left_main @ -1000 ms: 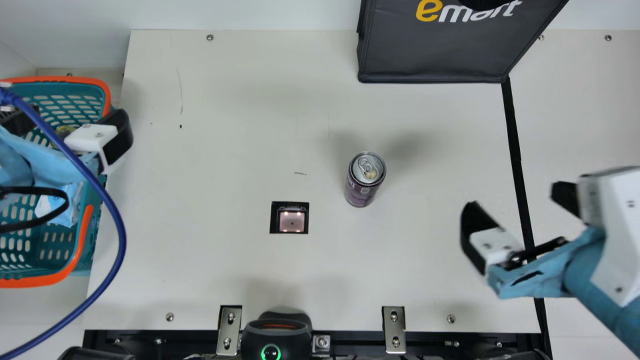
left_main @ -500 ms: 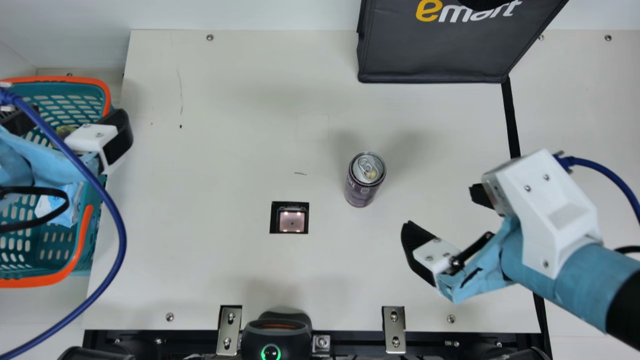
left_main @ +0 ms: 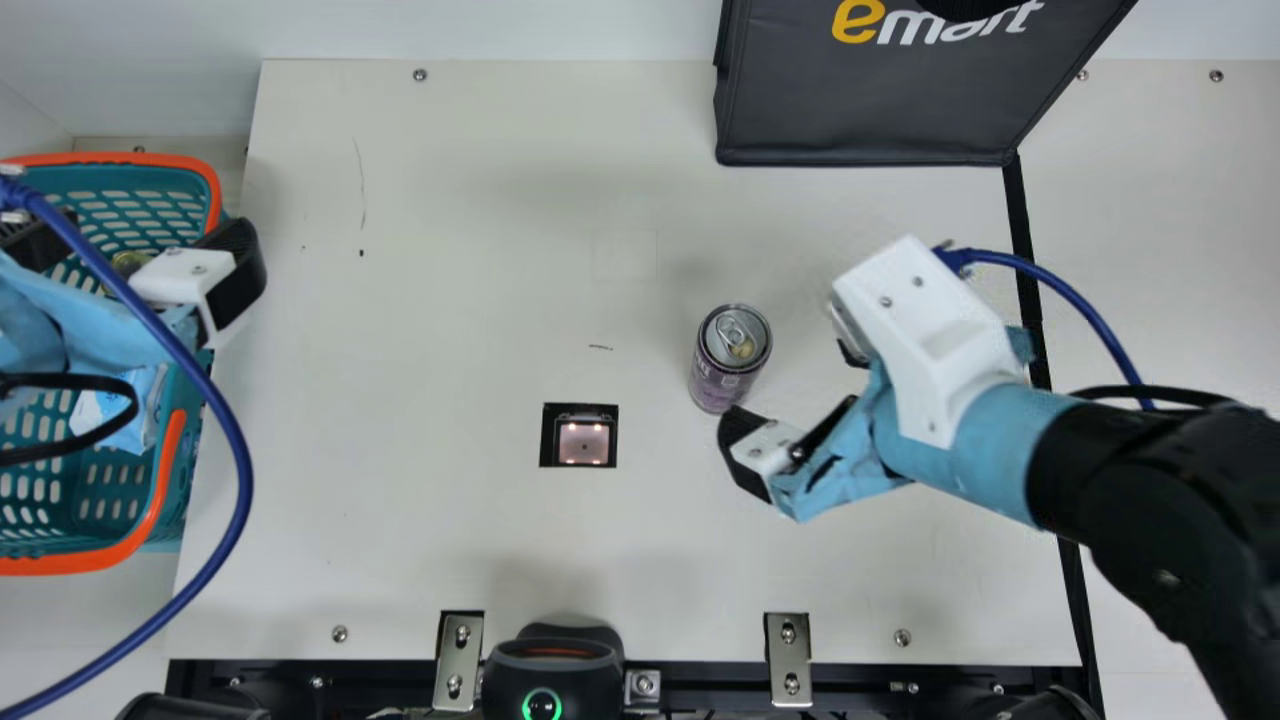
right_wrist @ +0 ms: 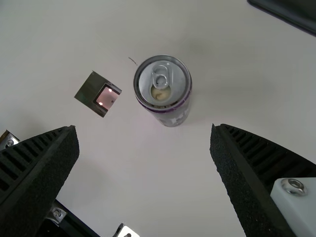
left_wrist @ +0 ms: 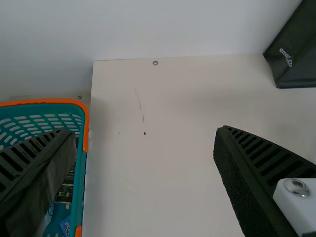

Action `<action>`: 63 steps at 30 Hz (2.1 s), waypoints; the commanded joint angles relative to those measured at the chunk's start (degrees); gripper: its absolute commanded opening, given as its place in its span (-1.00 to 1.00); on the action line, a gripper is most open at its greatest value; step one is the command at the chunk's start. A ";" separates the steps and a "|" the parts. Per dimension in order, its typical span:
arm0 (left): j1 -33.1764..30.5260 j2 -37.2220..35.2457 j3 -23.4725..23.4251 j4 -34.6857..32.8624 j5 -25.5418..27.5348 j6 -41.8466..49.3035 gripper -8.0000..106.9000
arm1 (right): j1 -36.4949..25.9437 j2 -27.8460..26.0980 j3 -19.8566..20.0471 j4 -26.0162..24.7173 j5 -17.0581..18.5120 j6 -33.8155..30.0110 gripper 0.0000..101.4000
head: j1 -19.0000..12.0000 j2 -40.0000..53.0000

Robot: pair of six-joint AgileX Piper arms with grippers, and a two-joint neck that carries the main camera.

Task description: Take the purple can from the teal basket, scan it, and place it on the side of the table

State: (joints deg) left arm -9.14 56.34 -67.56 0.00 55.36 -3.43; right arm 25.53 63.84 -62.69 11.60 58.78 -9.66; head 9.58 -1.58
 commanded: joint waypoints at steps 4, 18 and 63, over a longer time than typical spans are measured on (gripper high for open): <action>0.00 0.00 0.00 0.00 0.00 0.00 0.71 | 4.50 3.49 -0.10 -4.60 -2.88 5.35 0.87 | -1.66 0.00; 0.00 0.00 0.00 0.00 0.00 0.00 0.71 | 10.51 10.27 -1.57 -18.37 -6.23 20.50 0.87 | -1.66 0.00; 0.00 0.00 0.00 0.00 0.00 0.00 0.71 | 5.46 15.92 -11.96 -17.92 -2.63 27.88 -1.00 | -1.66 -10.68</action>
State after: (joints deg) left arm -9.14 56.34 -67.56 0.00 55.36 -3.43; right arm 31.80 79.83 -74.66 -6.38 56.26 18.24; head 9.58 -8.53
